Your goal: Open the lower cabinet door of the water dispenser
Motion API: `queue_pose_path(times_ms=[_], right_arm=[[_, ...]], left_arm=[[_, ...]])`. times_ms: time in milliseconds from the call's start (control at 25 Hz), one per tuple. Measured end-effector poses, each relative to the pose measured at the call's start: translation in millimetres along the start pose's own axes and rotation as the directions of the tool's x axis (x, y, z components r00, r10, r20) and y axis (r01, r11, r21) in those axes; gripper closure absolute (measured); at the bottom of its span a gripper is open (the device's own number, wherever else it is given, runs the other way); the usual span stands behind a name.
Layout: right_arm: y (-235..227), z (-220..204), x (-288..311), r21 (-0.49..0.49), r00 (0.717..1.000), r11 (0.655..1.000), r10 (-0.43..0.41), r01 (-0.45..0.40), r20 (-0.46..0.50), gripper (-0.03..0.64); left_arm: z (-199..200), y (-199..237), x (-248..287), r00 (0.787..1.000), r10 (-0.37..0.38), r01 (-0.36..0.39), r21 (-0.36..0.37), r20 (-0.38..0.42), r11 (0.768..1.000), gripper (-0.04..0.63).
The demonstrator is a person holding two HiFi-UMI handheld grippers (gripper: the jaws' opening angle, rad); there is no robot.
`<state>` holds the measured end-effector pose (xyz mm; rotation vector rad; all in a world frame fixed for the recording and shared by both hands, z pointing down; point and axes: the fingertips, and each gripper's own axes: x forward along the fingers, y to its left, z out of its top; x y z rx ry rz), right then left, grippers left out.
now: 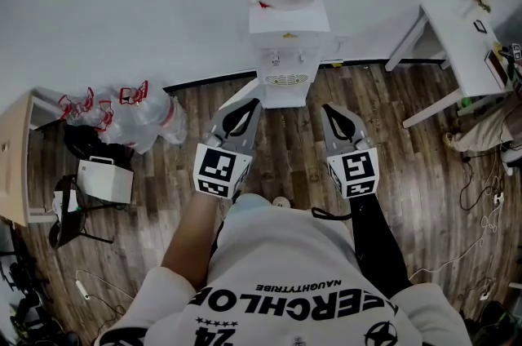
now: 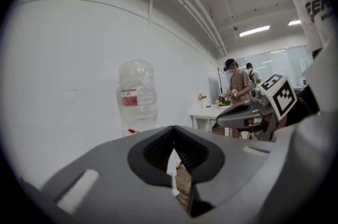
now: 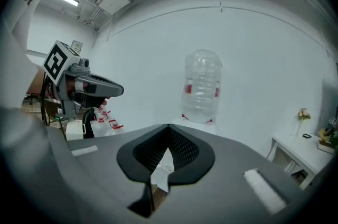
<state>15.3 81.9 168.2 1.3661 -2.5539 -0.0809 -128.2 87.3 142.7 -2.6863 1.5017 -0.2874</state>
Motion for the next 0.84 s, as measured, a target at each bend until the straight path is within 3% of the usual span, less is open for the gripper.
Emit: queue_pose_path(times_ms=[200,840], right_arm=[[1.6,-0.7,-5.3,0.006,1.000,1.000,0.000,0.000,-0.001,0.615],[-7.7,0.6,-20.4,0.020,1.000,1.000,-0.019,0.018,0.013,0.617]], left_arm=[[-3.4,3.9,-4.6,1.000,0.023,-0.023,-0.001,0.002,1.000,0.538],[-7.1,-11.9,-2.6,1.000,-0.003,0.003,-0.001,-0.019,1.000,0.538]])
